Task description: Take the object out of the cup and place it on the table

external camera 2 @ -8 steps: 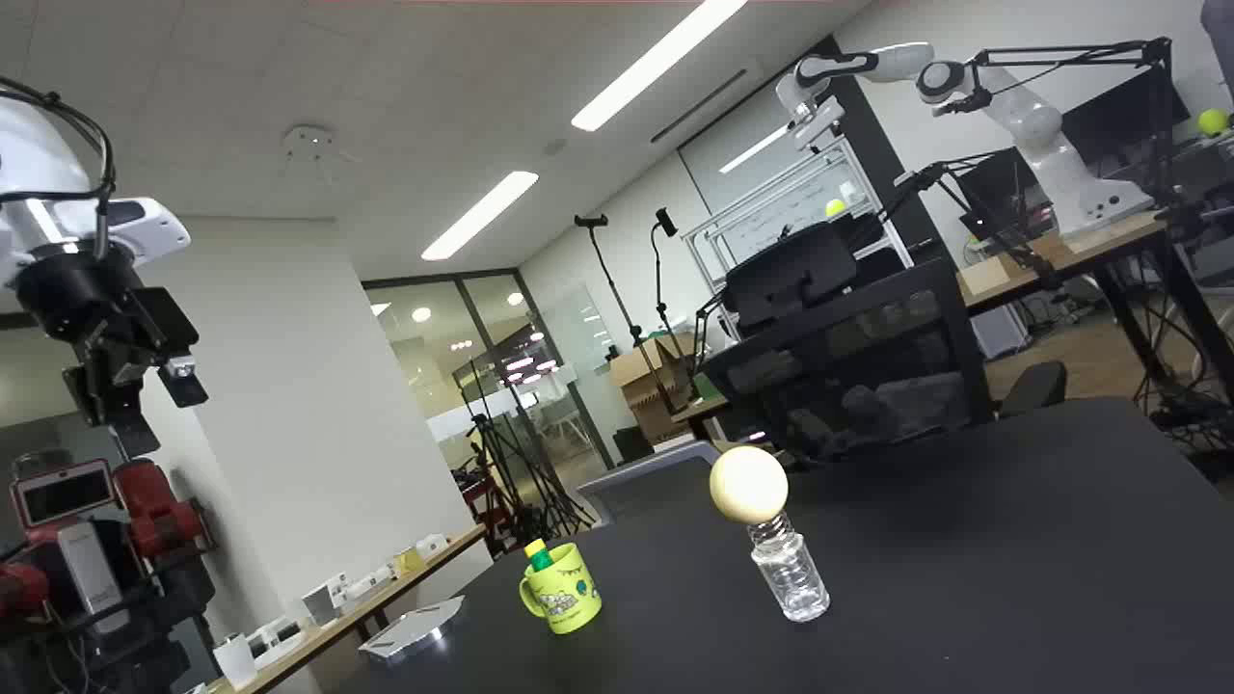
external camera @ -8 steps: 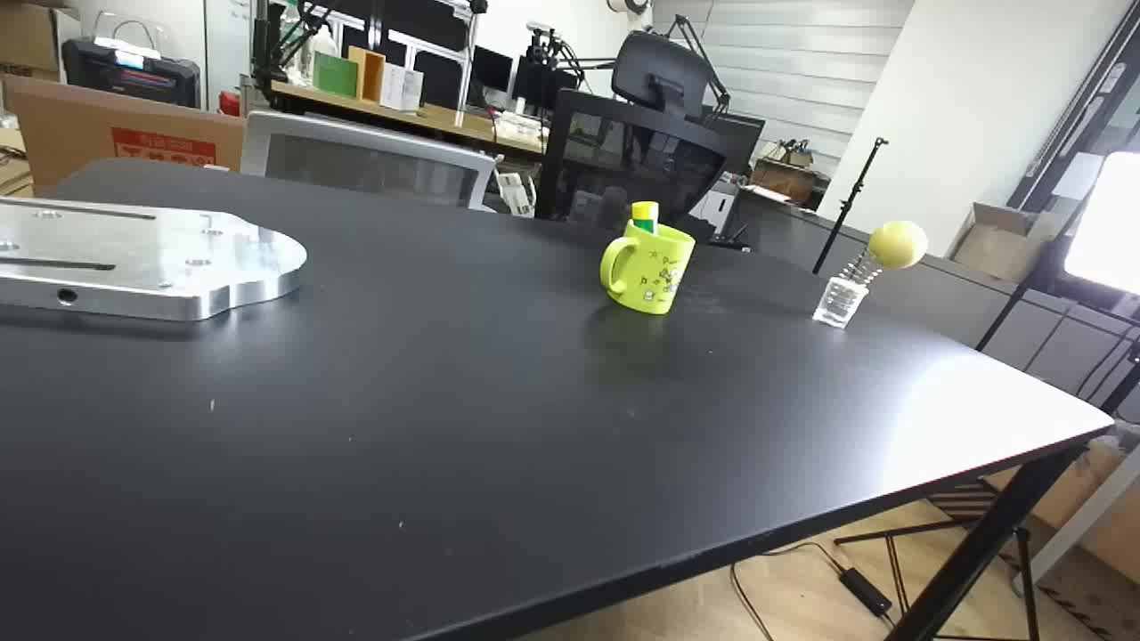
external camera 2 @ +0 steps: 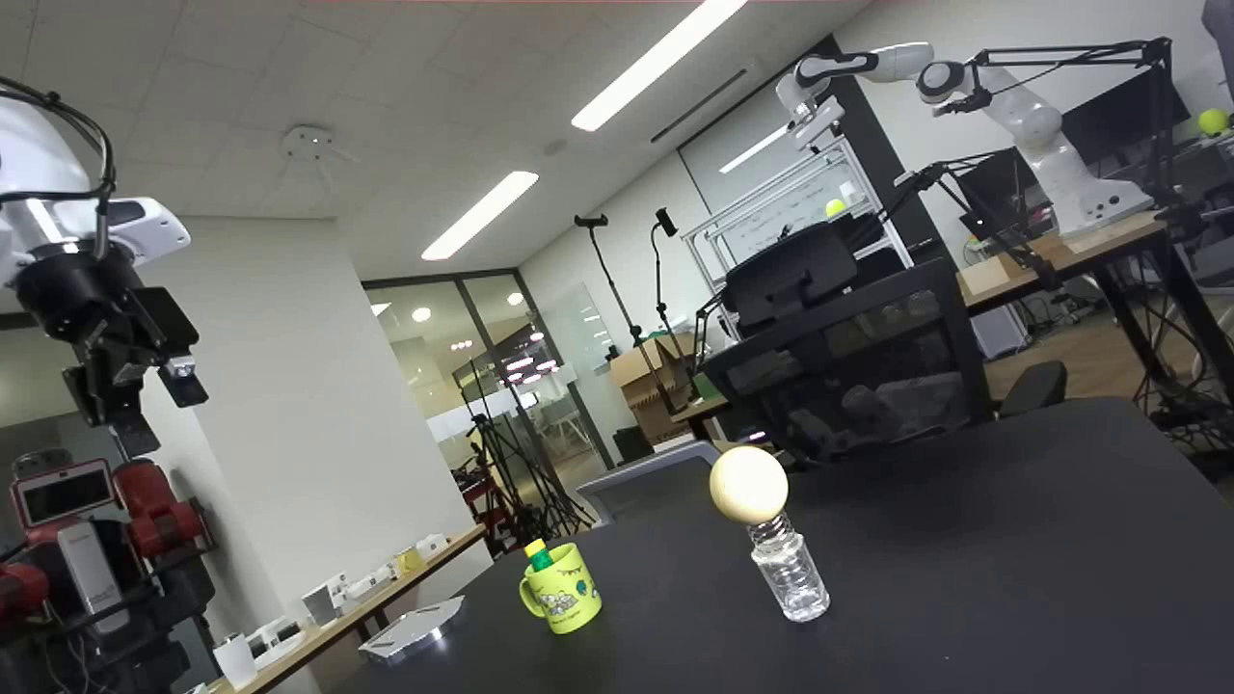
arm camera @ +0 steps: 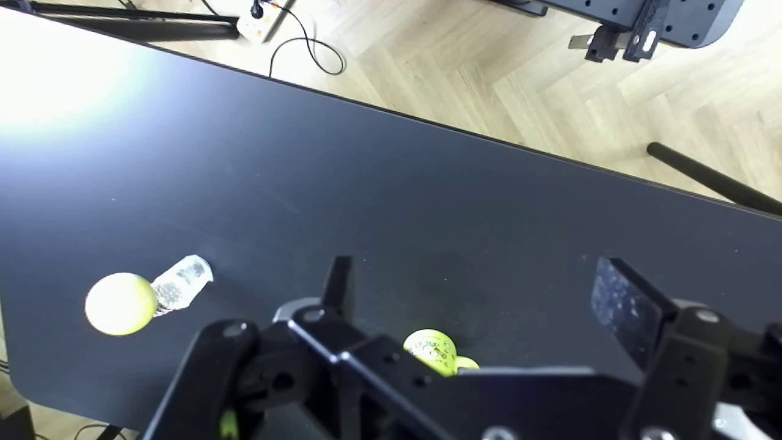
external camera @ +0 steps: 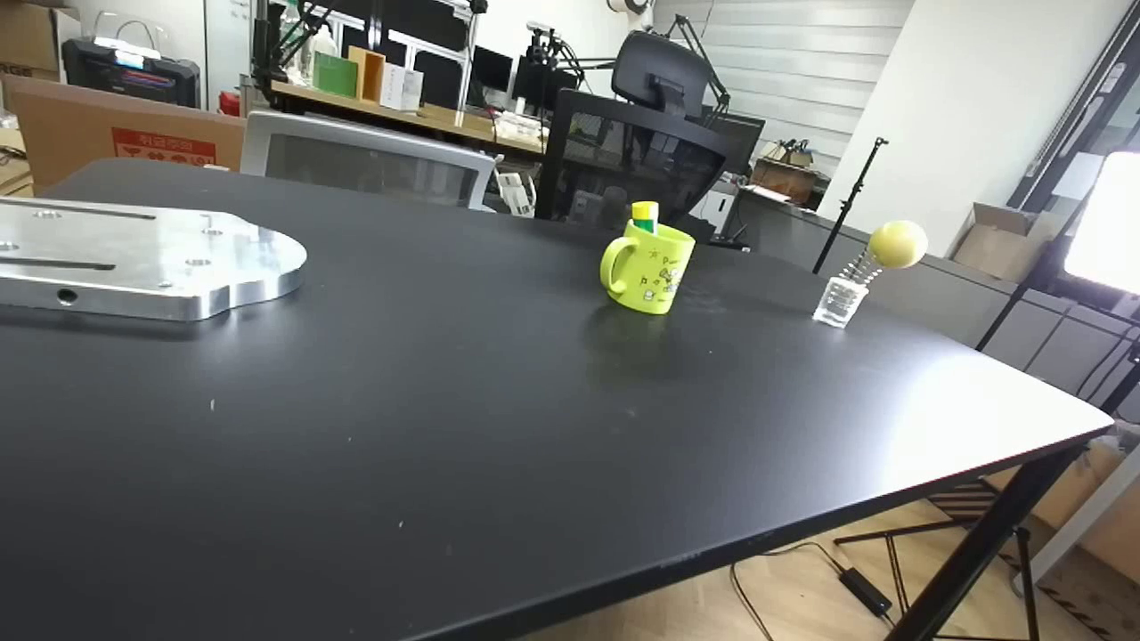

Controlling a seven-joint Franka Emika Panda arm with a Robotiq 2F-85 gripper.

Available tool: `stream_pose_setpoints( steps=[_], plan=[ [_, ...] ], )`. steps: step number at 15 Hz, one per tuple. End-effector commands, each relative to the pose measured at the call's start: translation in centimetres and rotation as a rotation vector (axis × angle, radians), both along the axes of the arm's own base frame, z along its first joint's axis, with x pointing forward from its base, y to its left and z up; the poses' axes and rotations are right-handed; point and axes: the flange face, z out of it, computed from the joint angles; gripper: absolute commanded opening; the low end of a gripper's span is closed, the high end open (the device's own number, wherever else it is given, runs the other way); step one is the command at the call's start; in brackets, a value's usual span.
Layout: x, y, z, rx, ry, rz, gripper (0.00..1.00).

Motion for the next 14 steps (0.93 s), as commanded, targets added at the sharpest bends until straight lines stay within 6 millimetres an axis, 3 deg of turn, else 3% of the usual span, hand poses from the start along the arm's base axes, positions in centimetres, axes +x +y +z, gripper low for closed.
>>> stream_pose_setpoints(
  steps=[1,6,14],
  plan=[
    [0.3,0.0,-0.2,0.005,0.002,0.02,1.0],
    [4.7,-0.1,-2.3,0.019,0.03,0.254,1.0],
    [16.1,0.8,-9.3,-0.2,0.132,0.572,1.0]
  ],
)
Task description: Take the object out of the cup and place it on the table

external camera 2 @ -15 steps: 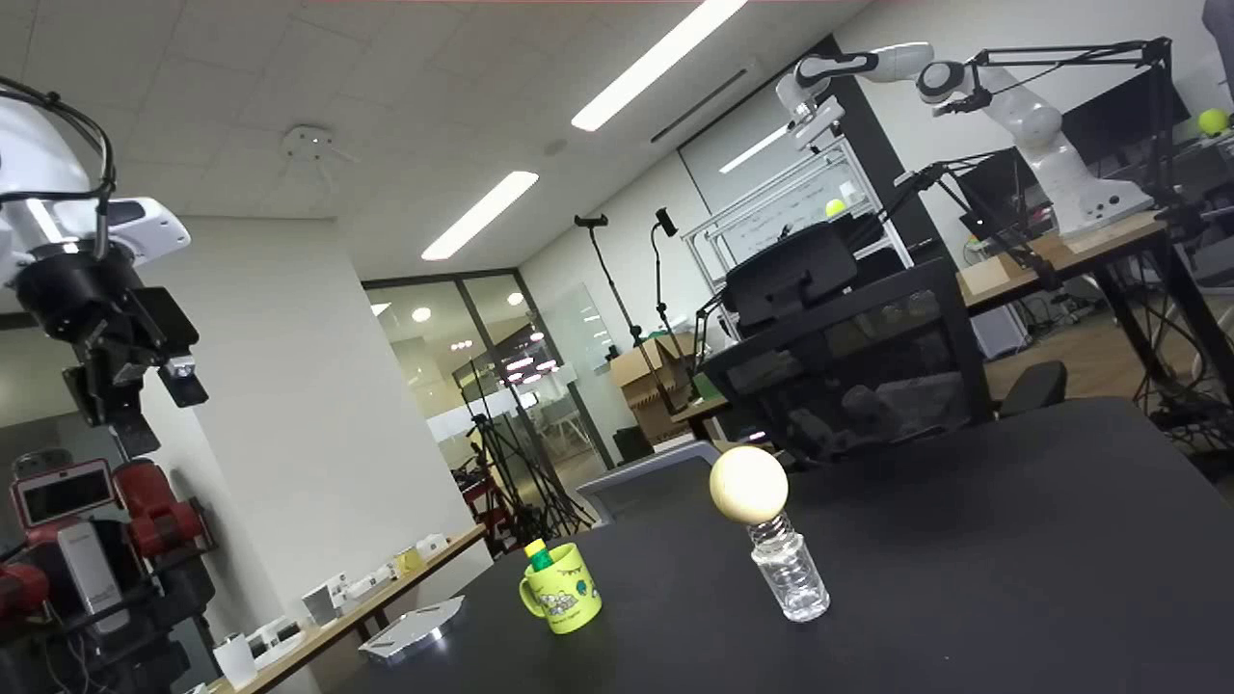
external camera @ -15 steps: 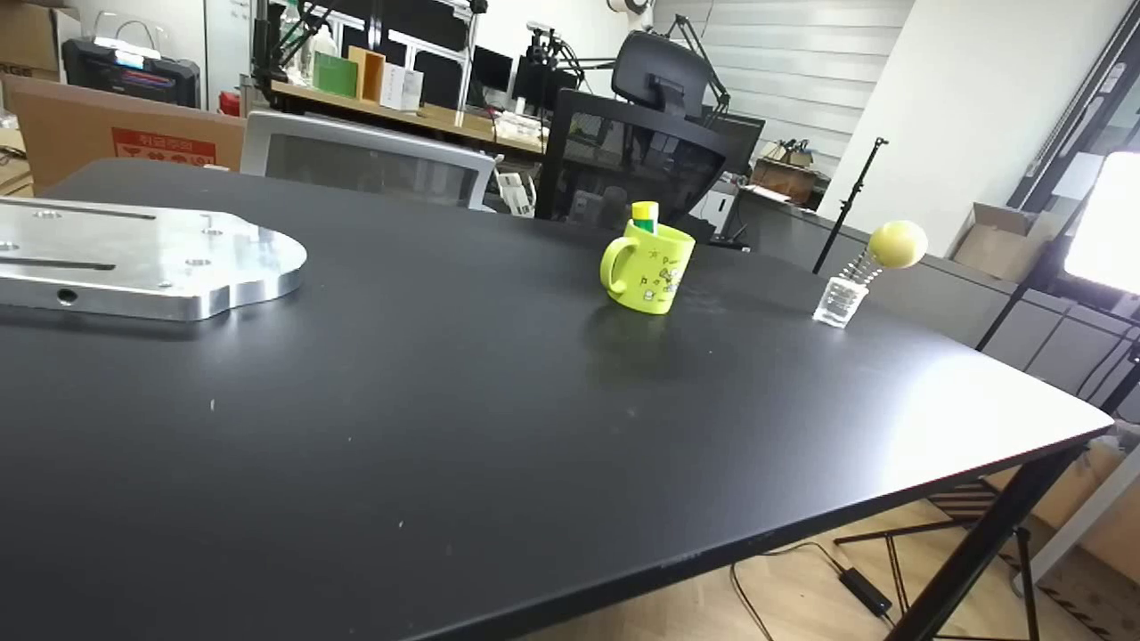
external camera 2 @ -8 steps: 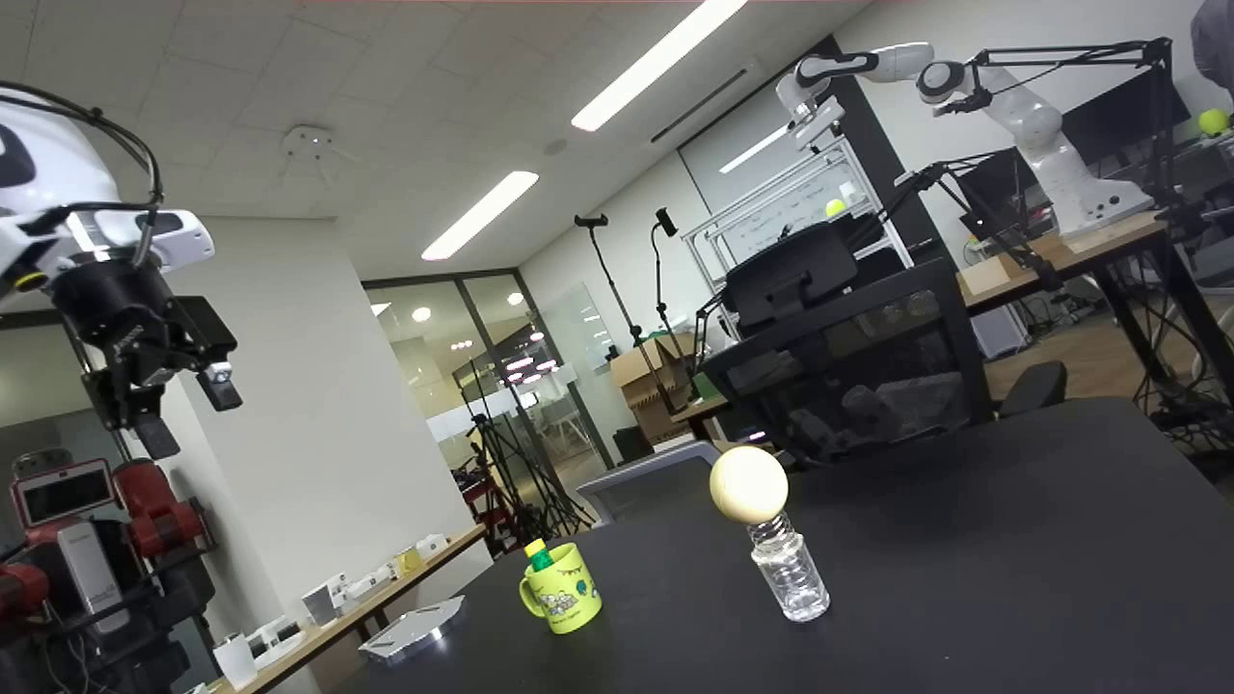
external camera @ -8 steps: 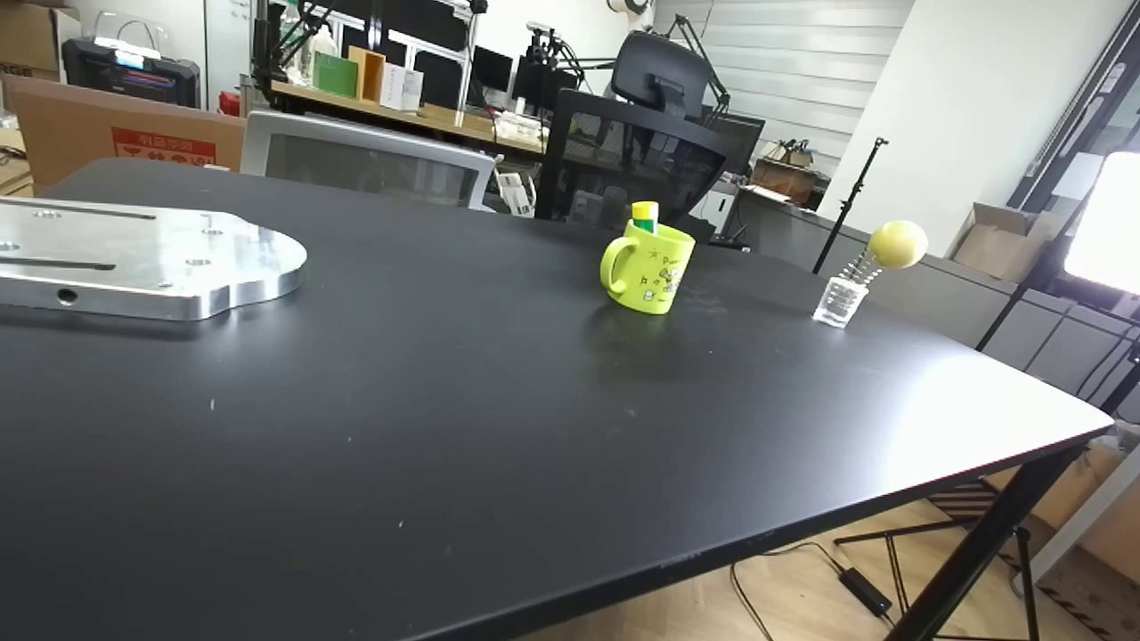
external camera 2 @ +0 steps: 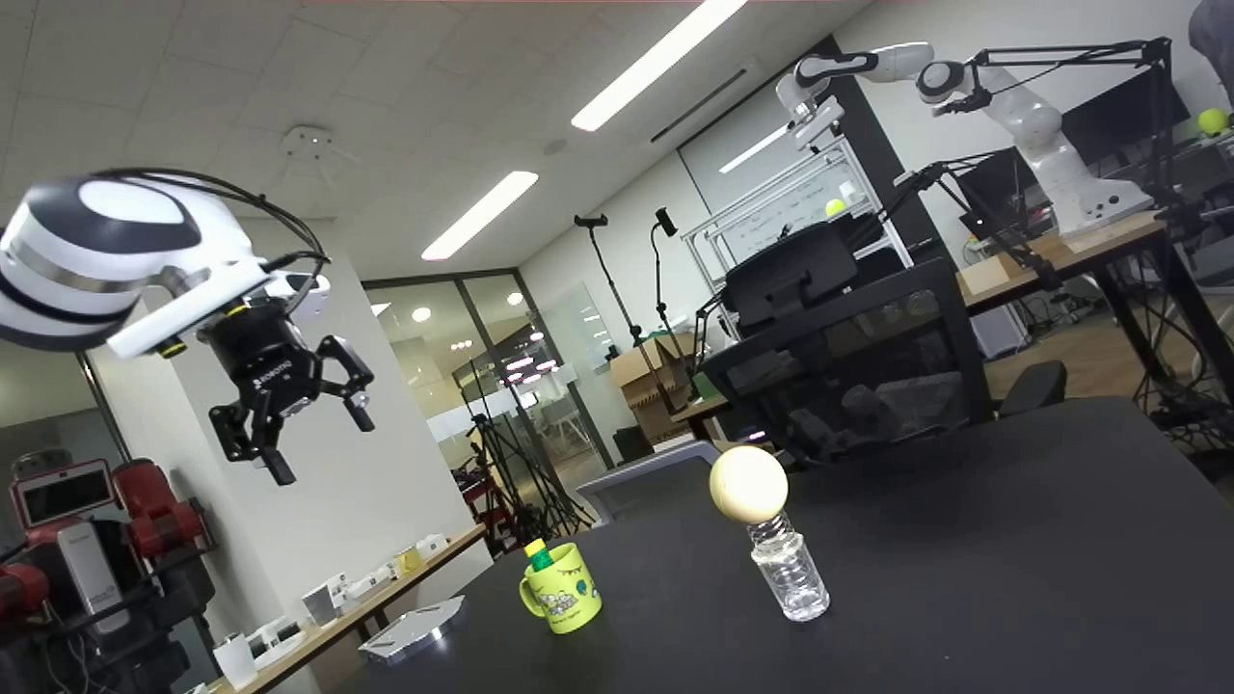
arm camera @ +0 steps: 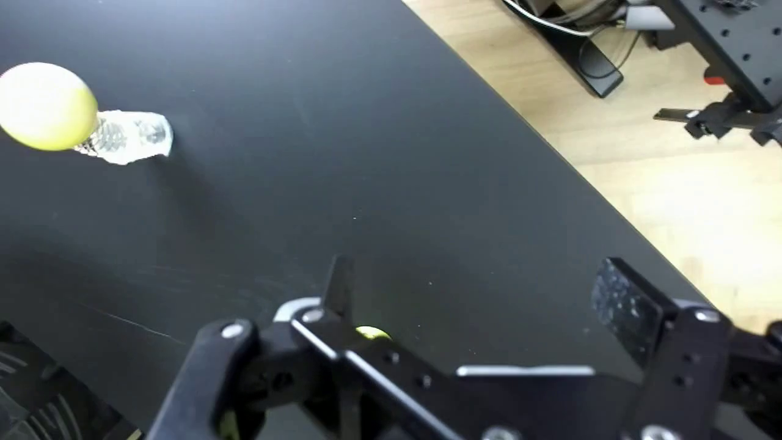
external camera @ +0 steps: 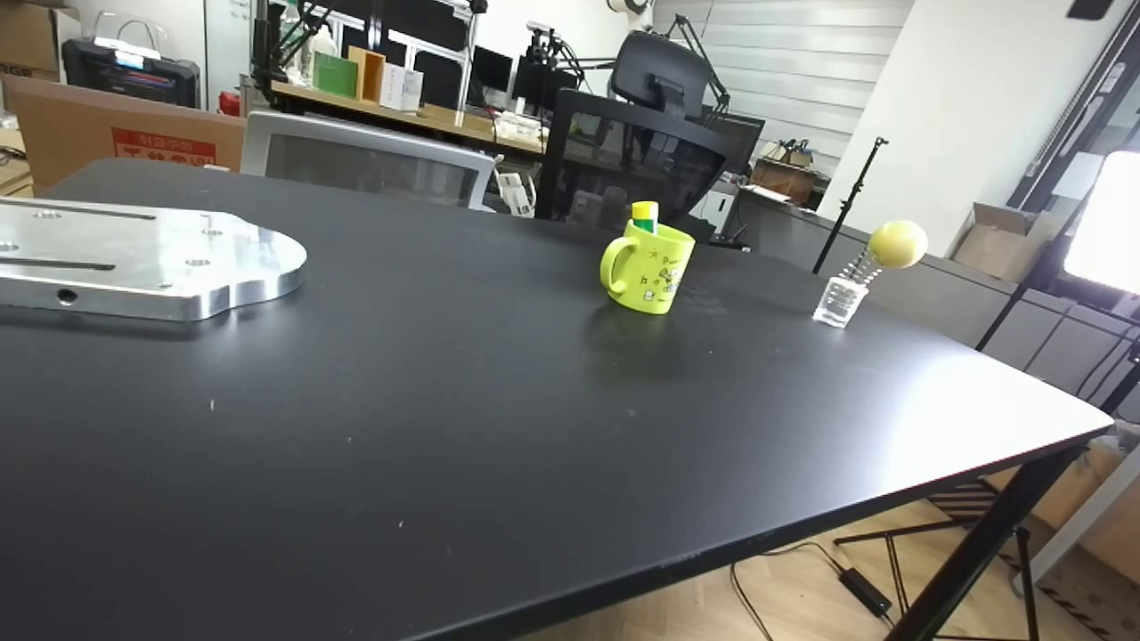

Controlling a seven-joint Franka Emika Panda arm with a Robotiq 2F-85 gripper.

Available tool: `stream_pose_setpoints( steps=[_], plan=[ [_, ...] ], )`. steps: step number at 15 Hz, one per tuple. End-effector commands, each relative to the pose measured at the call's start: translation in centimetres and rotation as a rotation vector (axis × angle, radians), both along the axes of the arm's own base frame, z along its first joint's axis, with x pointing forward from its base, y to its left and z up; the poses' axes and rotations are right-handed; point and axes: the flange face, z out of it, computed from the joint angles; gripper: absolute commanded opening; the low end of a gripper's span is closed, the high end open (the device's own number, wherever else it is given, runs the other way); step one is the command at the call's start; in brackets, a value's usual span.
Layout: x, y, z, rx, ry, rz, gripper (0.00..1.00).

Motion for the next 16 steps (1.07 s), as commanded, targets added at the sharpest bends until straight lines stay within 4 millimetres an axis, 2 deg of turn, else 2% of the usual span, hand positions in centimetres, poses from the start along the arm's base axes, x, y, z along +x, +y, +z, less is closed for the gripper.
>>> stream_pose_setpoints(
  steps=[1,5,6,9,13,16],
  plan=[
    [6.6,1.3,-2.3,-0.135,0.031,0.119,1.0],
    [12.3,3.2,-4.3,-0.247,0.003,0.154,1.0],
    [9.2,2.5,-4.2,-0.207,0.012,0.173,1.0],
    [11.8,3.3,-5.3,-0.225,0.018,0.182,1.0],
    [12.1,3.3,-5.0,-0.226,0.017,0.179,1.0],
    [15.7,3.4,-5.5,-0.269,0.021,0.209,1.0]
  ],
)
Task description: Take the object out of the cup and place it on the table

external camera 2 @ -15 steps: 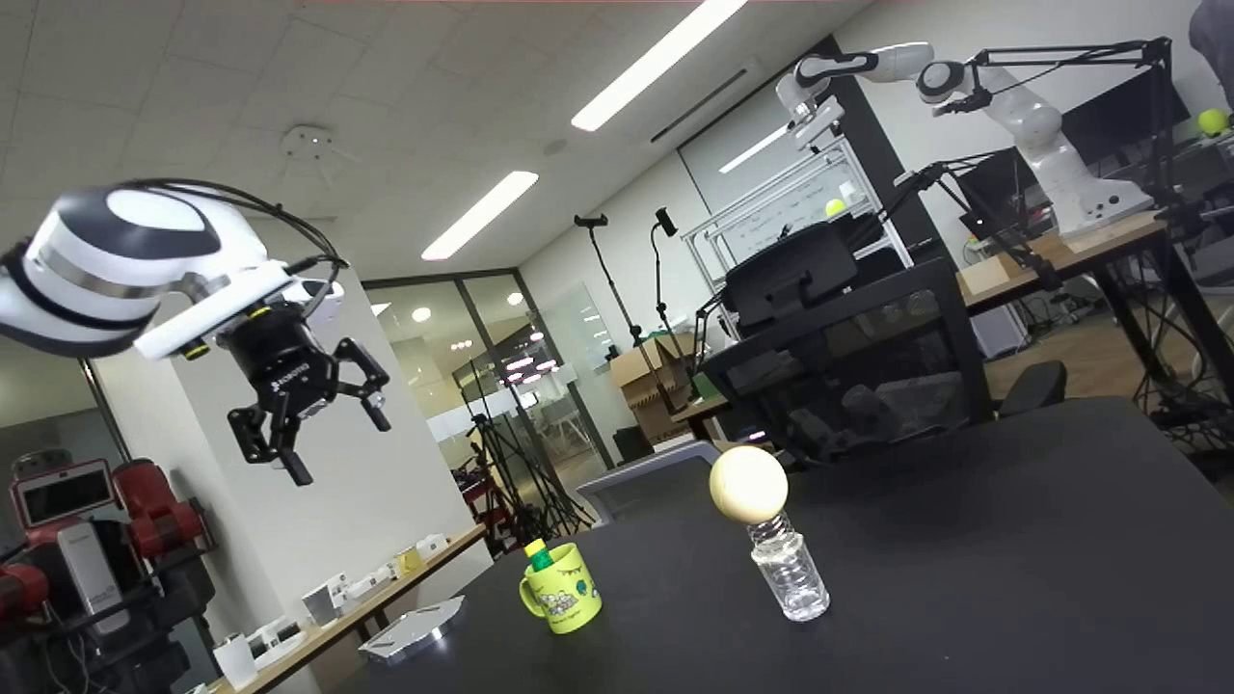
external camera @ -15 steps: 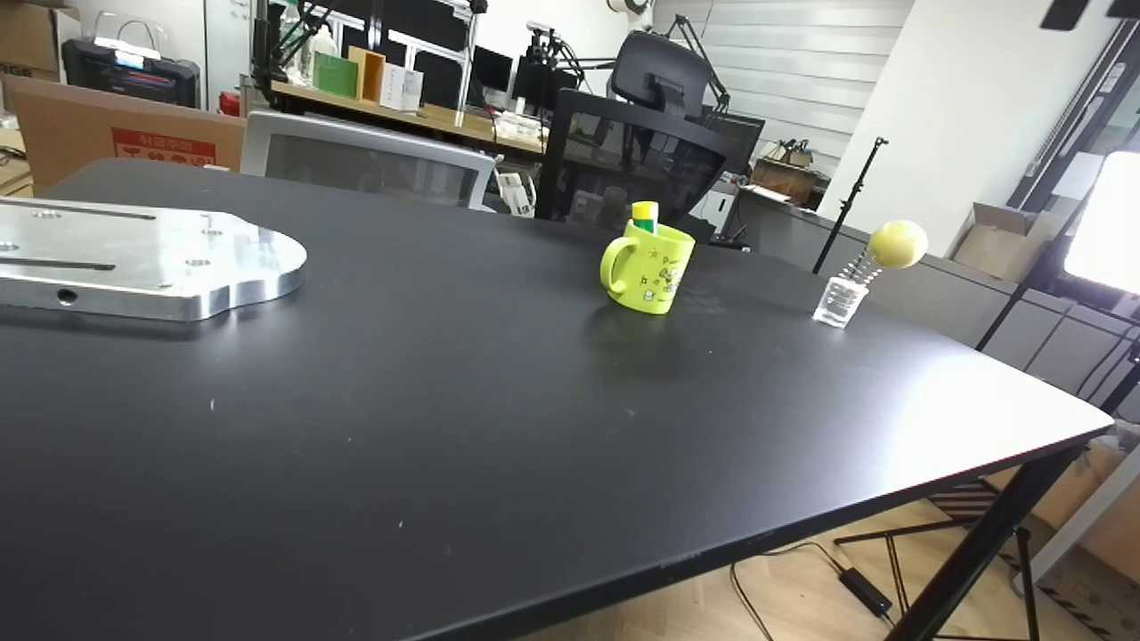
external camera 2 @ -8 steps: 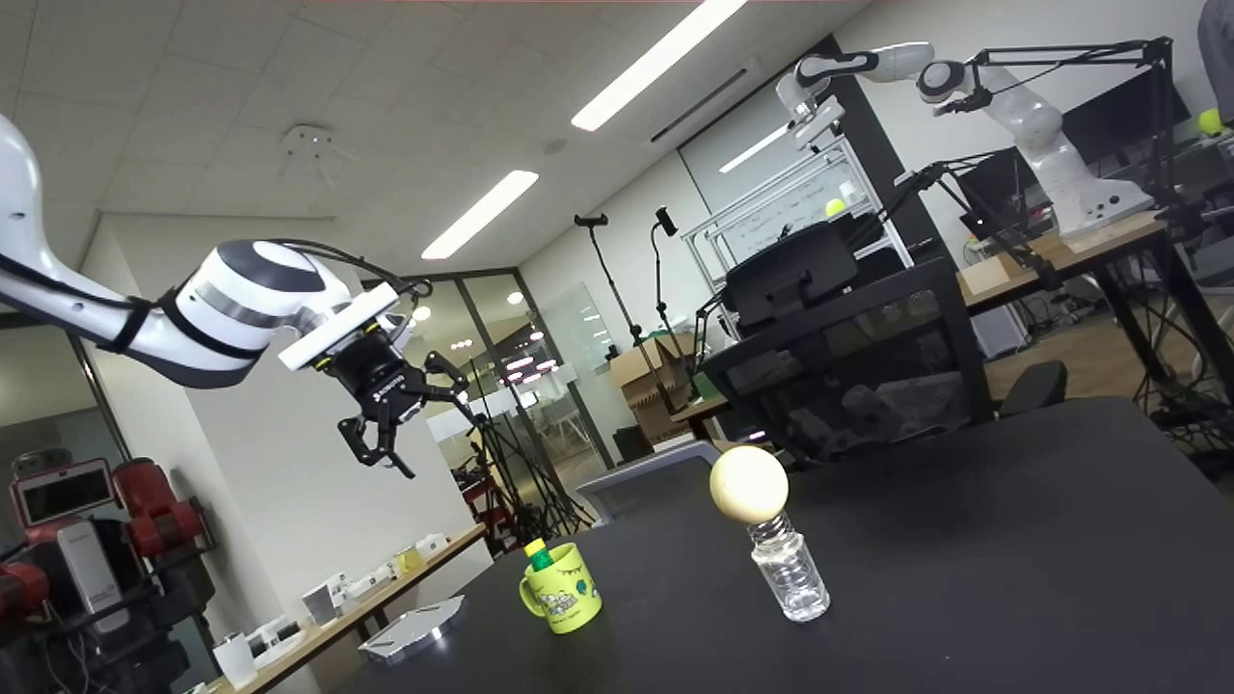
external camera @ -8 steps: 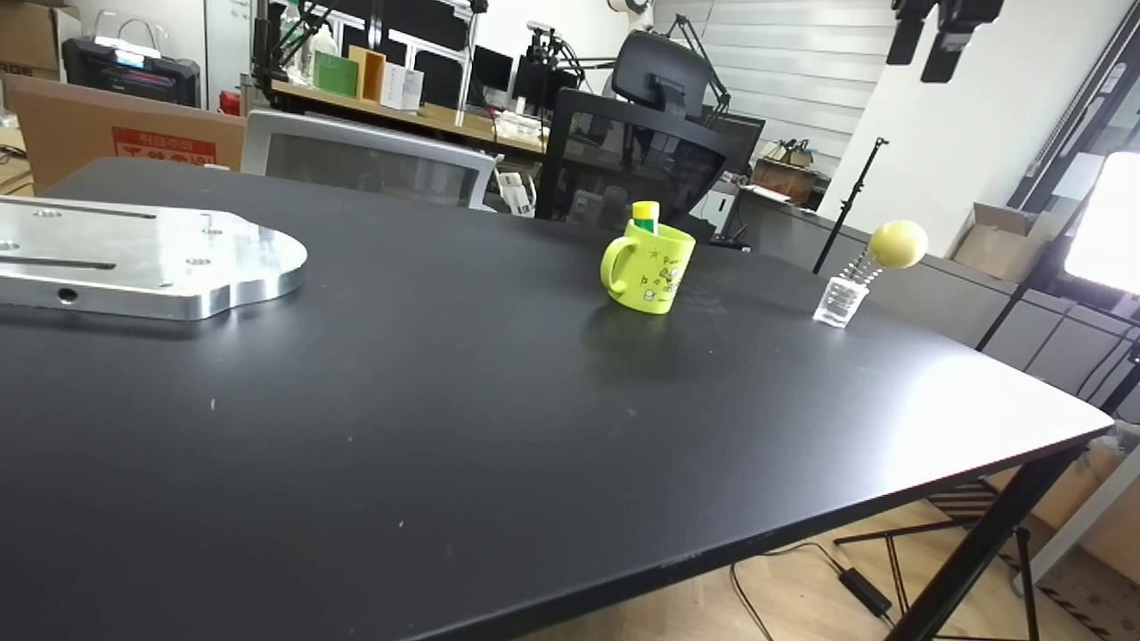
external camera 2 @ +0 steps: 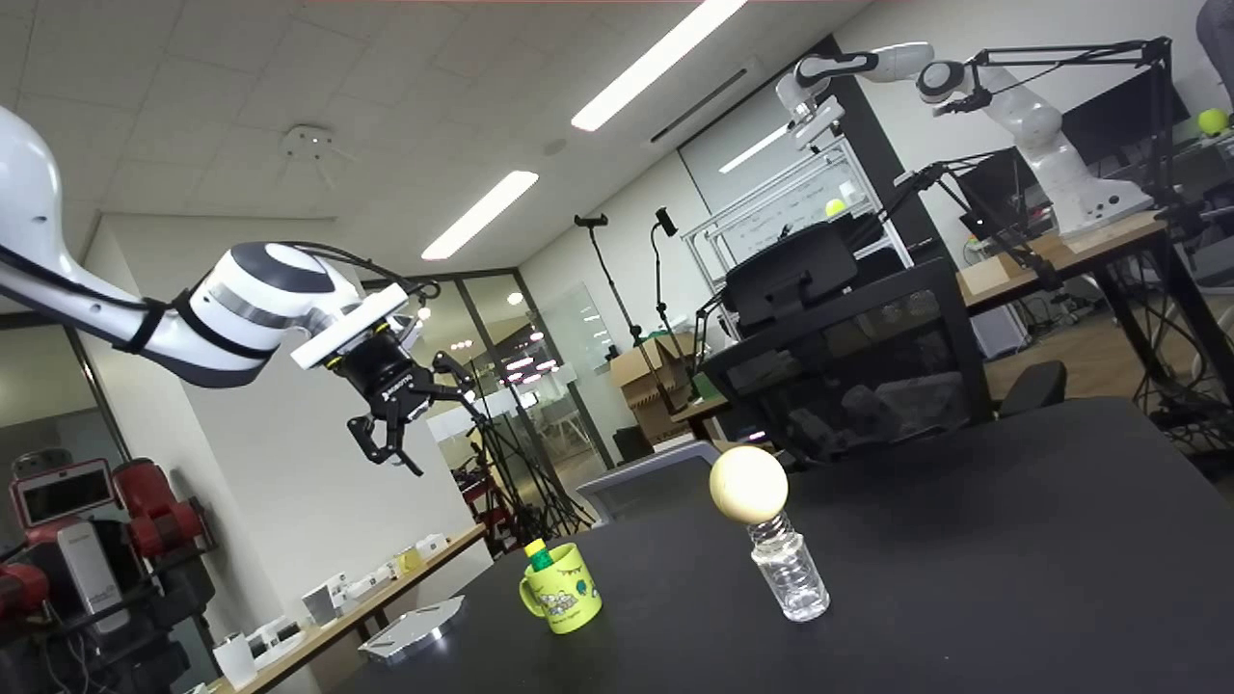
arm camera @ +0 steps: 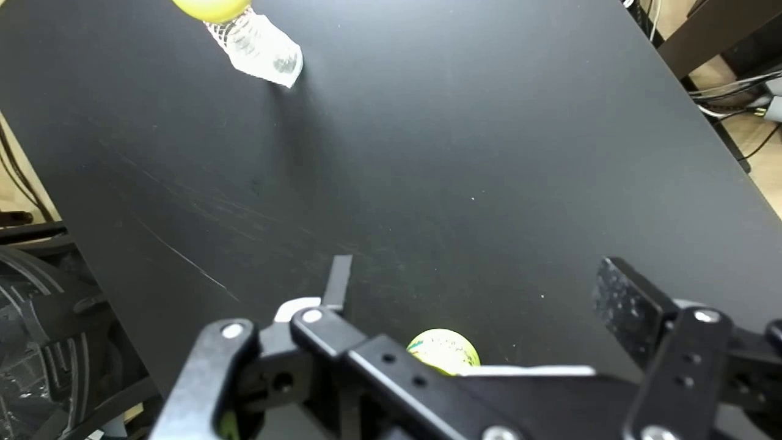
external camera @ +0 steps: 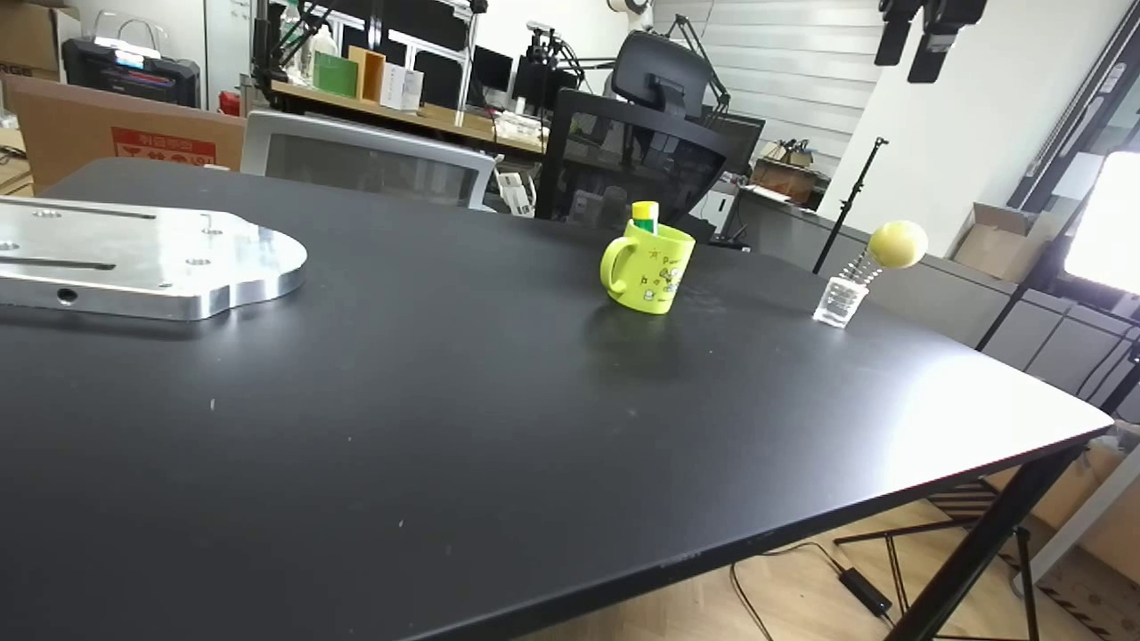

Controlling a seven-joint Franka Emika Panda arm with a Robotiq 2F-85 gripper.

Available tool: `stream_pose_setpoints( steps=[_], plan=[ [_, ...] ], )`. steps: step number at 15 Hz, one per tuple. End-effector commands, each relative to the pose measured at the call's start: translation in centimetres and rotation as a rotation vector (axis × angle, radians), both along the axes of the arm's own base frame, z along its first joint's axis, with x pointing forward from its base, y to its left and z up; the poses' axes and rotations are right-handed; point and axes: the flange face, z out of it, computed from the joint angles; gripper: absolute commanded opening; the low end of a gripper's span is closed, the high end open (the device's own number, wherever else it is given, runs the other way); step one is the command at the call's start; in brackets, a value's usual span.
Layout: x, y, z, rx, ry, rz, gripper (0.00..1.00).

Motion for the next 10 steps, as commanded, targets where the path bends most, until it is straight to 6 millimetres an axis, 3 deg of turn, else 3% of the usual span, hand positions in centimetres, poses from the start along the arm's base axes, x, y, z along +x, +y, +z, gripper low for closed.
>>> stream_pose_setpoints(
  steps=[1,5,10],
  plan=[
    [5.0,0.3,-0.6,-0.044,0.009,0.024,1.0],
    [10.5,1.3,-2.6,-0.07,0.013,-0.01,1.0],
    [15.2,5.4,-6.2,-0.073,0.018,-0.147,1.0]
  ],
)
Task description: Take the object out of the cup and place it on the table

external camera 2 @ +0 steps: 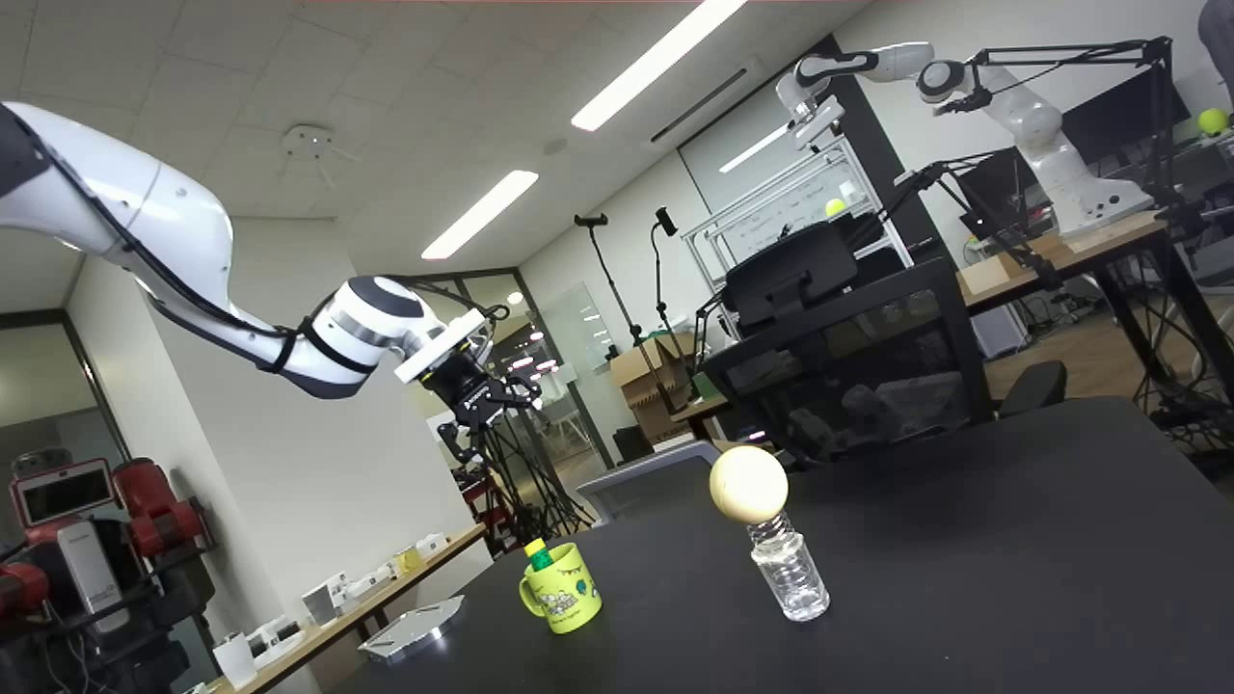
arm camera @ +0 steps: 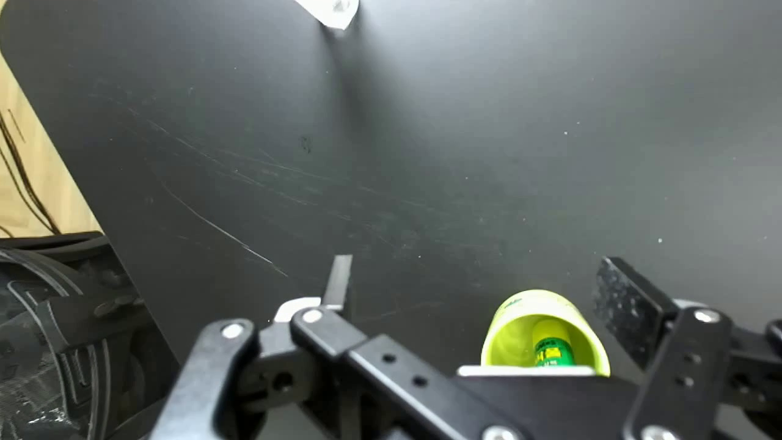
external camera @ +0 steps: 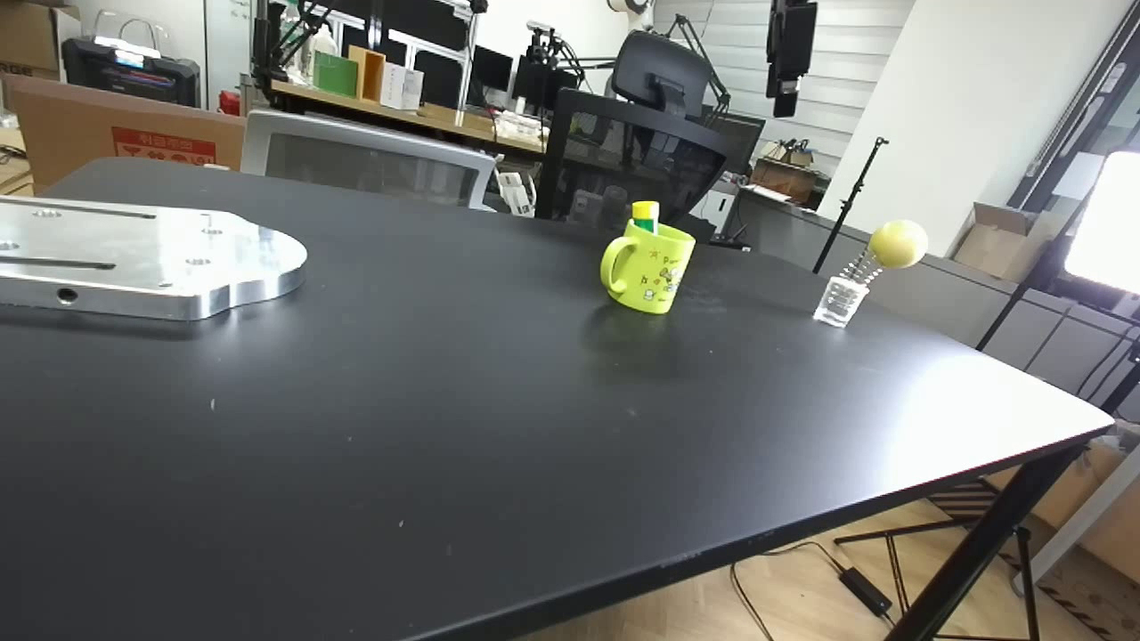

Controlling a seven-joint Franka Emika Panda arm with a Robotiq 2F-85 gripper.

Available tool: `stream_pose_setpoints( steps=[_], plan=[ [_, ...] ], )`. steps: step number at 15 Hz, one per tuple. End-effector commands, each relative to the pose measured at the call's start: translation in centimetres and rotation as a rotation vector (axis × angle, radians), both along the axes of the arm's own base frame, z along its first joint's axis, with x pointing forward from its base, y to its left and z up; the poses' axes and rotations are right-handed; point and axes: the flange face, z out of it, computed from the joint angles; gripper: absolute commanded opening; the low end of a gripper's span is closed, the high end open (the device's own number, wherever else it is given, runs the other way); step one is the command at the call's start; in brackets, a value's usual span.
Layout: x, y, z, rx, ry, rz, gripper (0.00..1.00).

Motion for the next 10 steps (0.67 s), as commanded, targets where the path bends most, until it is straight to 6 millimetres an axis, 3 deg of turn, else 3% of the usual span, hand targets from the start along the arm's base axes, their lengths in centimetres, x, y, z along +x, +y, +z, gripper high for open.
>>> stream_pose_setpoints(
  steps=[1,5,10],
  plan=[
    [3.6,3.9,-2.1,-0.02,-0.001,-0.11,1.0],
    [4.7,8.3,-5.6,-0.029,0.027,-0.099,1.0],
    [5.8,11.1,-9.5,0.072,0.061,-0.08,1.0]
  ],
)
